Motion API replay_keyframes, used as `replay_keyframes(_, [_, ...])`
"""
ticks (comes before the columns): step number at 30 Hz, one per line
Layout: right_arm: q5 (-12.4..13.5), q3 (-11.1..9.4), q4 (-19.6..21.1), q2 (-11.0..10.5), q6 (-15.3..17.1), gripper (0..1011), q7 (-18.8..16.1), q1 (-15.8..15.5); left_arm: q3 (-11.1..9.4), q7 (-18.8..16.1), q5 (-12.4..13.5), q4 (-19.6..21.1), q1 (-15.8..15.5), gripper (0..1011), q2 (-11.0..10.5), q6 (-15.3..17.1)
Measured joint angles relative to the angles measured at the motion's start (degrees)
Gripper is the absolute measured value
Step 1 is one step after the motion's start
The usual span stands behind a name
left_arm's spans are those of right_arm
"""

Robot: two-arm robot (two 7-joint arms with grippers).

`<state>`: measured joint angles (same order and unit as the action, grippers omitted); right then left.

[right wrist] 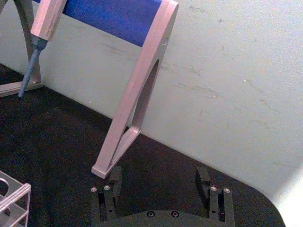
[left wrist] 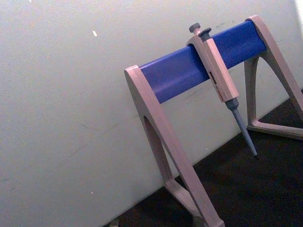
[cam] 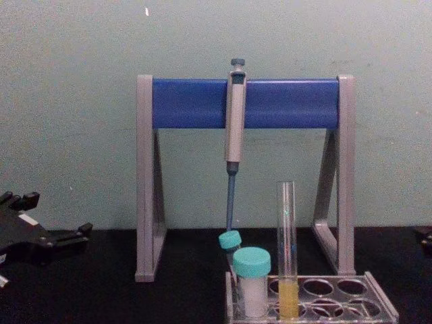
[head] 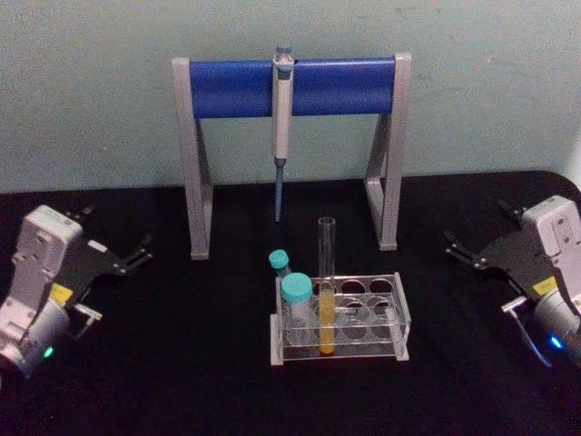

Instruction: Pick up the test tube from the test tube rack, shake it, then place it back into the test tube rack.

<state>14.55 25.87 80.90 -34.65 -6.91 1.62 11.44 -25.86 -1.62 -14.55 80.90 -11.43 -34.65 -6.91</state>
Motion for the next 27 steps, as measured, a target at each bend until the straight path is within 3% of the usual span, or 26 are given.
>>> replay_keyframes(27, [0.0,0.0,0.0,0.0,0.0,1000,0.0,0.0,0.0,0.0,0.0,0.0,0.0,1001,0.0,0.0])
